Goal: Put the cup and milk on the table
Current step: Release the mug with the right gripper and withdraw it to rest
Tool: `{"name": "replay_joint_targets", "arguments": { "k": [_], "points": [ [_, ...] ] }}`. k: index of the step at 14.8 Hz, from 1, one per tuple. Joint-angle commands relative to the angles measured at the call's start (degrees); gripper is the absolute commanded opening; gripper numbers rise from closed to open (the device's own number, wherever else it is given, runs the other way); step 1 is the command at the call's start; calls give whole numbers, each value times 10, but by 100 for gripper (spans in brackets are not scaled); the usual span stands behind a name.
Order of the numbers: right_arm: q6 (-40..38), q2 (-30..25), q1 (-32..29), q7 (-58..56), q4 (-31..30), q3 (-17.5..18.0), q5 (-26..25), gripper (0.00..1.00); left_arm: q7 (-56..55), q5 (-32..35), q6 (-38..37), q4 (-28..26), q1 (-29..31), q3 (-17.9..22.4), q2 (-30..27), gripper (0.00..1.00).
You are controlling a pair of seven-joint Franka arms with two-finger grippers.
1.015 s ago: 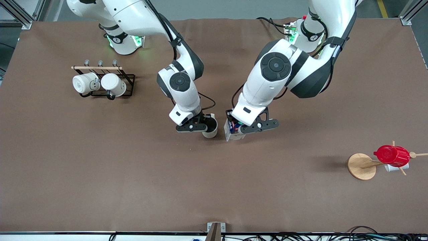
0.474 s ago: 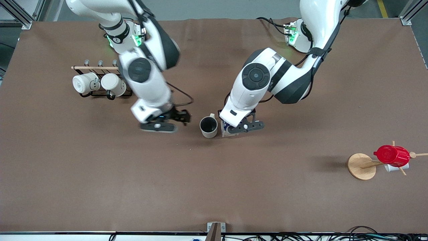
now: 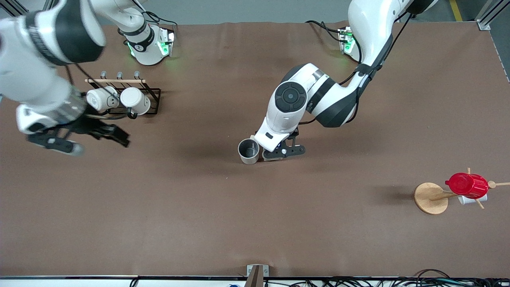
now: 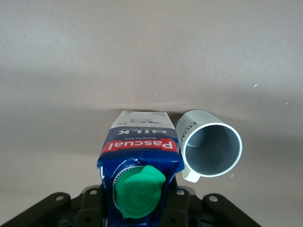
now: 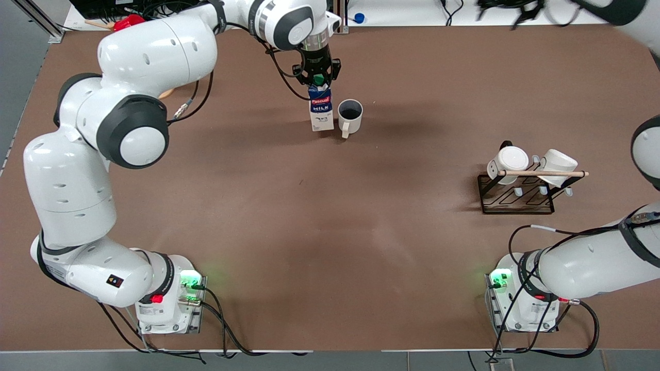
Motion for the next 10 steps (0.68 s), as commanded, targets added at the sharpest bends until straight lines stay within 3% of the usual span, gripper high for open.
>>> {"name": "replay_joint_targets", "arguments": {
  "k": [1,4,6,8,10],
  "points": [
    [-71,5,-75,-107,50,18,2,100,-4,15,3,12,-7,1,12,46],
    [-109,-18,-129,-183,57,21,-1,100,-11,13,9,12,-9,0,16,46],
    [-112,-51,-168,-183,30,52,-2,100,-15,12,16,12,-9,0,19,46],
    [-112,-56,-165,-178,23,61,-12,100,-15,12,20,12,-10,0,23,47],
    [-114,-56,-142,-176,30,43,-23,100,-25,11,31,12,-10,-1,26,47]
  ]
}}
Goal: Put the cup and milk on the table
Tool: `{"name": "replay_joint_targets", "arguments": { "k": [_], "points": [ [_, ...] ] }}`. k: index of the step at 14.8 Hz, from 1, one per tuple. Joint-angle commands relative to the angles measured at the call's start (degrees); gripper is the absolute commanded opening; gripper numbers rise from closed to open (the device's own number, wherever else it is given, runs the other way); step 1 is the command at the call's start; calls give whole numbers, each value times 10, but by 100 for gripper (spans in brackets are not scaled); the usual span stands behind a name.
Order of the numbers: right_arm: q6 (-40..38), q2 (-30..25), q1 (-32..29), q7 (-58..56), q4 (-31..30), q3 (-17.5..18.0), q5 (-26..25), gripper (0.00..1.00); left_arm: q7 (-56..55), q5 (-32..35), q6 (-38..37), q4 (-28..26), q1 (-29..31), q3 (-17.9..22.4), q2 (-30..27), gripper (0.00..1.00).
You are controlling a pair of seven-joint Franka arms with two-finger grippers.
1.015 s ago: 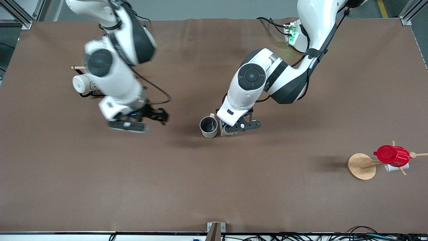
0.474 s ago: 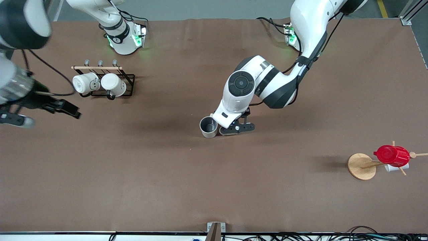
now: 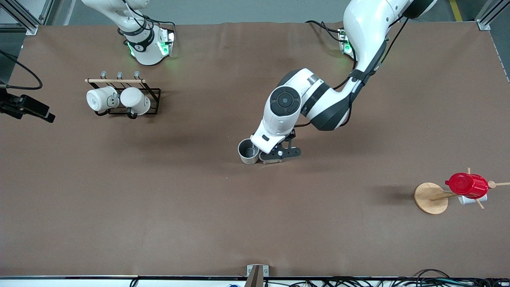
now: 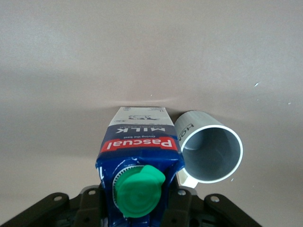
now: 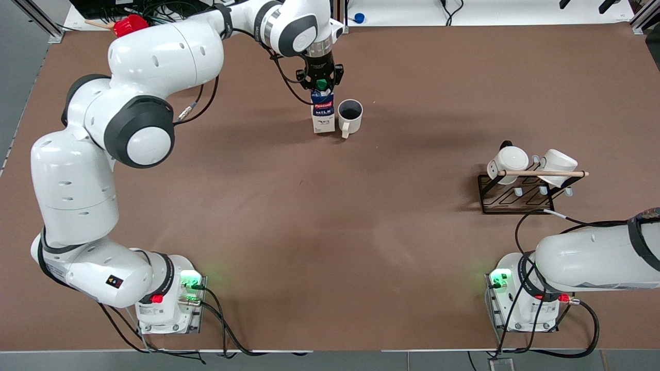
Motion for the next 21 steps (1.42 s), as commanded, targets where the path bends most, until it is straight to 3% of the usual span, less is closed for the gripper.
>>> {"name": "replay_joint_targets", "arguments": {
  "k": [1,3,4,5,6,11,16,21],
  "points": [
    [-1,-15,15,7,-8,-7,-14,100,-18,10,9,12,-7,0,10,47],
    [-22,-13,15,6,15,-7,-13,100,-19,10,9,12,-9,-1,14,49],
    [-35,-12,15,4,32,-6,-10,100,-19,10,9,12,-10,0,14,62],
    [-54,-10,10,2,50,-7,-5,100,-18,11,10,12,-10,0,14,95],
    [-70,-6,8,2,68,-7,-7,100,-18,12,10,12,-10,0,12,100],
    [-83,-3,9,-21,71,-4,-34,100,17,13,10,17,12,5,-30,100],
    [-82,-2,8,-22,73,-3,-33,100,81,17,-7,10,105,6,-133,100],
    [-79,0,9,-20,72,-5,-31,100,174,15,-215,8,205,5,-242,100]
  ]
}}
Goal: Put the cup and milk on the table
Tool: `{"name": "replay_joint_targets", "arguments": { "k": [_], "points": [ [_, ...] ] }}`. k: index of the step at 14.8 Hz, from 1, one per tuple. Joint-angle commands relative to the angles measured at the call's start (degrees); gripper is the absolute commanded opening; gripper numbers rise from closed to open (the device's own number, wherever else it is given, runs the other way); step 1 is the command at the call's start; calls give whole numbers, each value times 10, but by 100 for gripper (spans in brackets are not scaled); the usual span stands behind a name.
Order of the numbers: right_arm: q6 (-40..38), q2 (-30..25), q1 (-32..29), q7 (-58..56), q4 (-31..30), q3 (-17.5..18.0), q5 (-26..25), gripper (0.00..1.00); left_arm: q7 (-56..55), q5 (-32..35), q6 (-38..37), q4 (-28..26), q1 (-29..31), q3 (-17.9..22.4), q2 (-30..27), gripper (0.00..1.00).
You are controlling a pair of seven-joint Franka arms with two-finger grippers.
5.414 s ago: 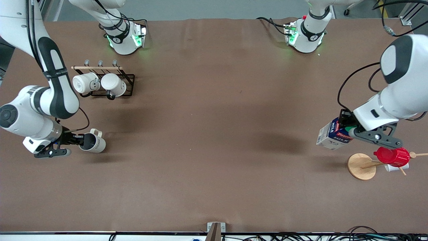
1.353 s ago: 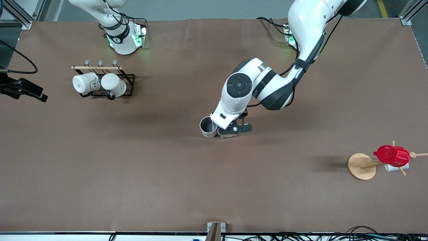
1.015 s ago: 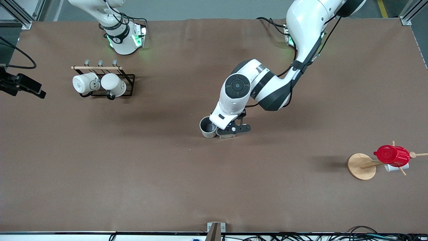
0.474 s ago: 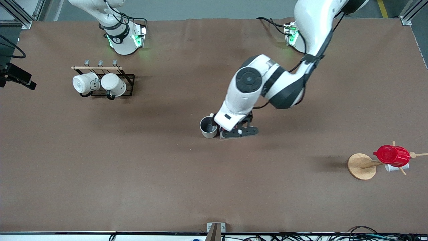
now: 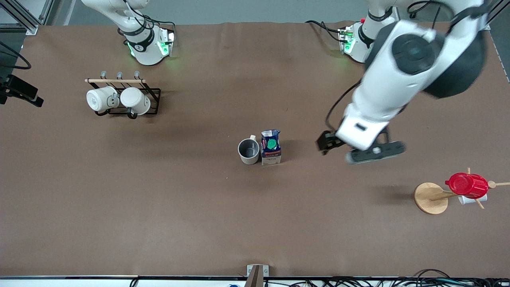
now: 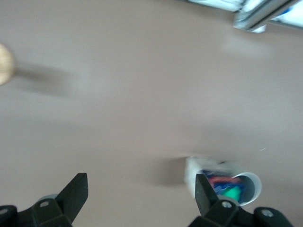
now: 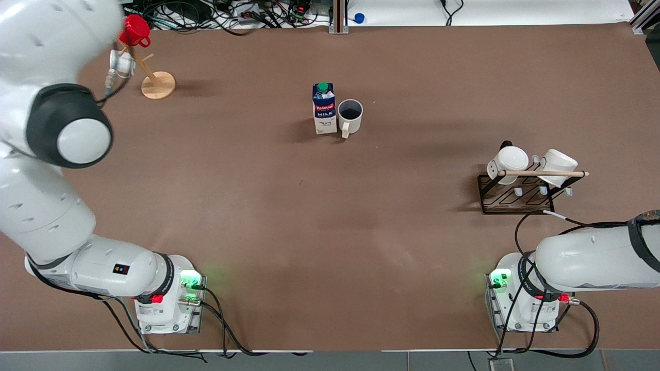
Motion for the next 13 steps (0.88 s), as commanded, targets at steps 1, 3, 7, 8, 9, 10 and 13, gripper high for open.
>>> {"name": "replay_joint_targets", "arguments": {
  "k": [1,3,7,8,9,10,13],
  "points": [
    [-4,2,-1,-4,5,-1,-8,100,65,2,-69,-27,57,-6,-66,100],
    [-5,2,-1,-2,5,-1,-8,100,107,-1,-96,-43,88,-9,-100,100],
    [-5,2,-7,-2,4,0,-7,100,226,-52,-111,-75,131,5,-156,100],
    [-5,2,-6,-2,4,0,-7,100,250,-60,-106,-106,124,36,-184,100],
    [-5,2,-6,-3,4,0,-7,100,266,-69,-104,-134,110,57,-208,100],
    [-6,2,-5,-3,3,0,-7,100,290,-75,-103,-156,96,85,-230,100],
    [-6,2,-5,-3,3,0,-7,100,321,-102,-98,-205,68,140,-271,100]
  ]
}}
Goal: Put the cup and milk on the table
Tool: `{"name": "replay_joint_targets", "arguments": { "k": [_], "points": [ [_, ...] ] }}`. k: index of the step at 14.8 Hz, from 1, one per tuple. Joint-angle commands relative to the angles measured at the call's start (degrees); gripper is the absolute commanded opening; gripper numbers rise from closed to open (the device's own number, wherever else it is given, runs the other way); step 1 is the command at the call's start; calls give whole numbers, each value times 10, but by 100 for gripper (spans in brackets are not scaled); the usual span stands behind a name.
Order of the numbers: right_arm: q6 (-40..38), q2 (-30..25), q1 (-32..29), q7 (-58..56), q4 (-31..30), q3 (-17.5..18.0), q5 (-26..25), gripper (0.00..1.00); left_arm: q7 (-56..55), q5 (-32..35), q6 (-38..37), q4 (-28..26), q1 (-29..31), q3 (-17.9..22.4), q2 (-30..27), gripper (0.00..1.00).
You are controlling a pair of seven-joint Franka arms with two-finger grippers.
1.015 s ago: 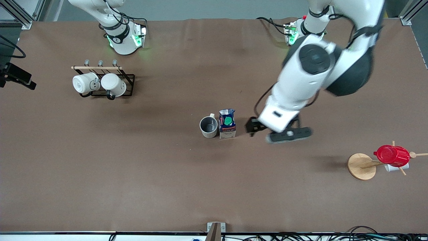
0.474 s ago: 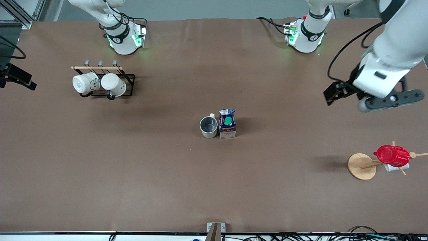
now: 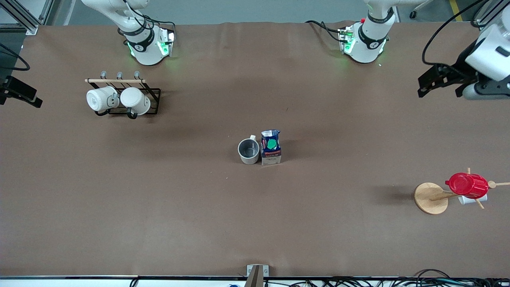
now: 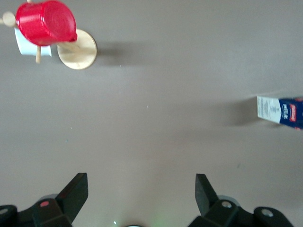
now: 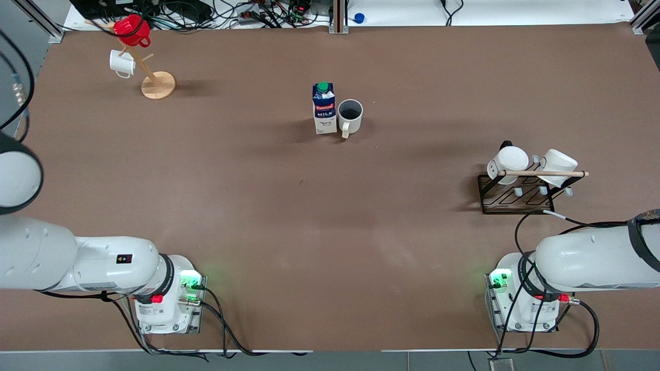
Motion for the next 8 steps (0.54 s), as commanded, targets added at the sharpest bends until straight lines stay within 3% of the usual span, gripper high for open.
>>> {"name": "replay_joint_targets", "arguments": {
  "k": [1,8],
  "points": [
    [-6,0,-3,-3,3,3,-7,100,17,-17,13,-62,-27,37,-54,100],
    [-7,0,-3,-4,2,3,-7,100,7,44,-2,-44,-46,33,-57,100]
  ]
}}
